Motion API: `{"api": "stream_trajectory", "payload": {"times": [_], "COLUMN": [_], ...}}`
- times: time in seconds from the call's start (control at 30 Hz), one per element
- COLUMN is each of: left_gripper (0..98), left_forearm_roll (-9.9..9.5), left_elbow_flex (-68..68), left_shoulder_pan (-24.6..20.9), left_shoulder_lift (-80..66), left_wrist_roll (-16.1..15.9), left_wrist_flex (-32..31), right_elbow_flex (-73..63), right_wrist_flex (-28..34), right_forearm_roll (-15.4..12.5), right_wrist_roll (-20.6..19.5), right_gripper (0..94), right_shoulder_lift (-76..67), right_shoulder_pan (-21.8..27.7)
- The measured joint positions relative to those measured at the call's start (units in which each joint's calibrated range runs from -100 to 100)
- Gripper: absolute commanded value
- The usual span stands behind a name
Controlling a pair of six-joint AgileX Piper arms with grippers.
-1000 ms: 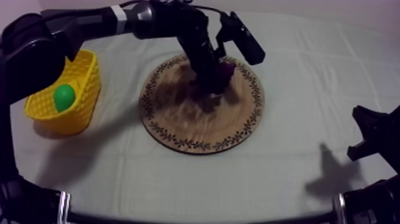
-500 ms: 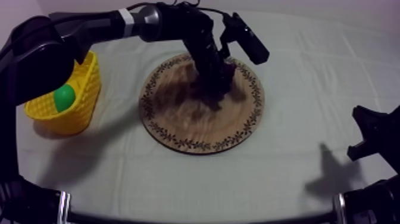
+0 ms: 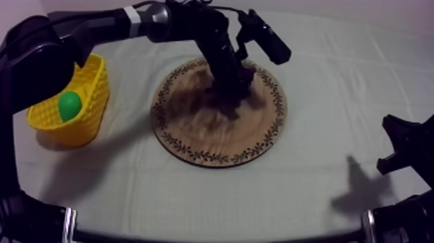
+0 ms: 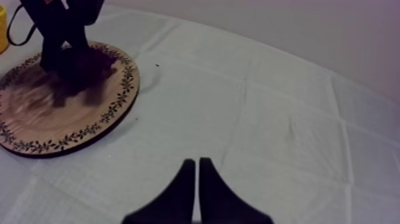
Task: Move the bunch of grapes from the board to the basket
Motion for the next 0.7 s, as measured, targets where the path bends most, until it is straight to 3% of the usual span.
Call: {"api": "stream_trajectory", "payload": {"times": [0.37,0.7], "left_gripper": [41.7,40.5], "left_forearm_roll": [-0.30,-0.23], "left_elbow_flex": [8.52,25.37], "left_shoulder_pan": [-3.06,-9.58], "left_shoulder_lift": [-12.60,-28.49], "left_wrist_roll": [0.85,-0.11], "left_wrist_flex": [2.70,5.78], "right_elbow_flex": [0.00,0.00], "right_wrist_flex": [0.00,0.00], "right_forearm_roll": [0.00,0.00], "right_wrist_roll": [0.03,0.03], "right_gripper": [0.4,0.4], "right_shoulder_lift": [0.00,0.00], "right_shoulder_pan": [0.00,0.00]}}
